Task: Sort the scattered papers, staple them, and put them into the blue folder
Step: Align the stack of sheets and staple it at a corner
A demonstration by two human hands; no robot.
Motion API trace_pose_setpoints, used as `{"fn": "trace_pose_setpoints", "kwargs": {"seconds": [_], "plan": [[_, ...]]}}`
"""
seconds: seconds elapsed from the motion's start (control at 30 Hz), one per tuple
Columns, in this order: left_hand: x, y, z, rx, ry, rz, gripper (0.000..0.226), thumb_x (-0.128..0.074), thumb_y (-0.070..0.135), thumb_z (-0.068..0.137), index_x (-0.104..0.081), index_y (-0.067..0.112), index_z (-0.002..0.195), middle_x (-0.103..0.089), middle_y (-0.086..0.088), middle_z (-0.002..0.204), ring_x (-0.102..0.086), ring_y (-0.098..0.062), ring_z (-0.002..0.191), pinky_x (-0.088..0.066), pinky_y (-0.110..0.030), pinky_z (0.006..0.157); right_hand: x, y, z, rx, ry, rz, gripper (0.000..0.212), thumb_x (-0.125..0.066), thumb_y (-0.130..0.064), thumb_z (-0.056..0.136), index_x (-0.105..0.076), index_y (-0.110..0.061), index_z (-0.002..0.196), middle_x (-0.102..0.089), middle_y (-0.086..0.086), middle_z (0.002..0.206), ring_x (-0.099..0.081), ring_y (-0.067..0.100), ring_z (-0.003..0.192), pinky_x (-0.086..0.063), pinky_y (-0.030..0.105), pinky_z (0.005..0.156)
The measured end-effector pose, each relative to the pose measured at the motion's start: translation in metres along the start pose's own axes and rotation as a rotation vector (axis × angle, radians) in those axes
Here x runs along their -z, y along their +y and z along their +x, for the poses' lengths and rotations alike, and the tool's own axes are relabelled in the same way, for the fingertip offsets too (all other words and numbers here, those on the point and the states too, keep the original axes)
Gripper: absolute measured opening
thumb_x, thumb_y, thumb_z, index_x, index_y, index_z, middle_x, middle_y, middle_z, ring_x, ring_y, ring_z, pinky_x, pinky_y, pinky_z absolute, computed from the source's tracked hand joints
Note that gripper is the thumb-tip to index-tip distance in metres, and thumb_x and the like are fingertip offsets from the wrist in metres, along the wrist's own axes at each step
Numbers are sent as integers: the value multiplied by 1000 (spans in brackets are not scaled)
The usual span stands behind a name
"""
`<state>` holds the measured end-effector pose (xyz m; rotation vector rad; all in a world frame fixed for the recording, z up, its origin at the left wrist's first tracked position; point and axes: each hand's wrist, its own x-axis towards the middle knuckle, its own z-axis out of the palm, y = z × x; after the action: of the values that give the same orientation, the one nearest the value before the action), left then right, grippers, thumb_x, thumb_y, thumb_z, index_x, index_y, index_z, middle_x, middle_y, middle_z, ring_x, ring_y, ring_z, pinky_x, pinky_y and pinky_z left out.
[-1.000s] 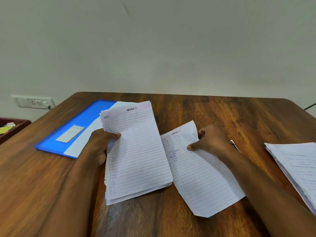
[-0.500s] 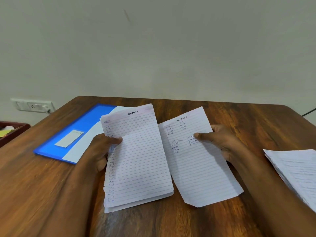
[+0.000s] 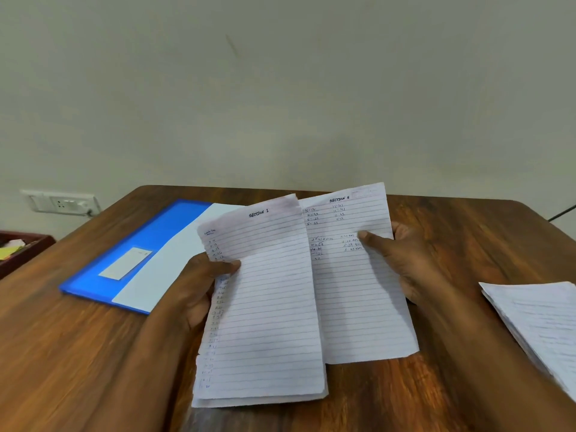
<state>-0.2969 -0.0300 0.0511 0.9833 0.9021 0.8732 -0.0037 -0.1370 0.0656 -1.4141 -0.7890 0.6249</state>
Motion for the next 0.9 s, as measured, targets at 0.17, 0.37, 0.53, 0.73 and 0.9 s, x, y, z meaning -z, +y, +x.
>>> {"fn": "trace_pose_setpoints", "kwargs": {"seconds": [0.17,0.37,0.53,0.73,0.9], "plan": [[-4,-10,3,-54,-91,-19,27,-78,13,85,-72,22,110,-80,-12,100,-72,-34,97,-60,-47,84,-8,0,-4,98,43,-23,17,-79,-13,91,-77,-17,108,-81,-2,101,-78,16,91,-63,36,80],[-13,-28,12,-207,-199,192,63,-80,42,74,-63,30,133,-73,-3,126,-67,-29,121,-53,-53,110,-18,2,-13,92,25,-16,13,-70,-14,98,-77,-19,109,-81,-5,103,-78,14,93,-63,33,78],[-17,-41,25,-242,-197,227,63,-82,38,79,-62,33,139,-70,-1,133,-65,-29,128,-52,-58,109,-28,2,-21,-5,-95,23,5,-72,-14,95,-77,-13,98,-81,2,95,-78,17,83,-59,25,64],[-19,-51,32,-254,-158,243,41,-71,16,100,-62,29,138,-70,0,134,-65,-27,129,-55,-55,107,-37,10,-25,-96,-121,97,20,-58,-10,102,-77,-7,108,-81,8,100,-78,21,86,-59,26,66],[-21,-53,32,-257,-122,245,41,-69,18,100,-61,30,139,-71,3,133,-66,-25,126,-56,-55,104,-43,19,-25,-139,-106,122,35,-43,-9,106,-77,-8,111,-80,6,104,-76,22,93,-58,28,72]]}}
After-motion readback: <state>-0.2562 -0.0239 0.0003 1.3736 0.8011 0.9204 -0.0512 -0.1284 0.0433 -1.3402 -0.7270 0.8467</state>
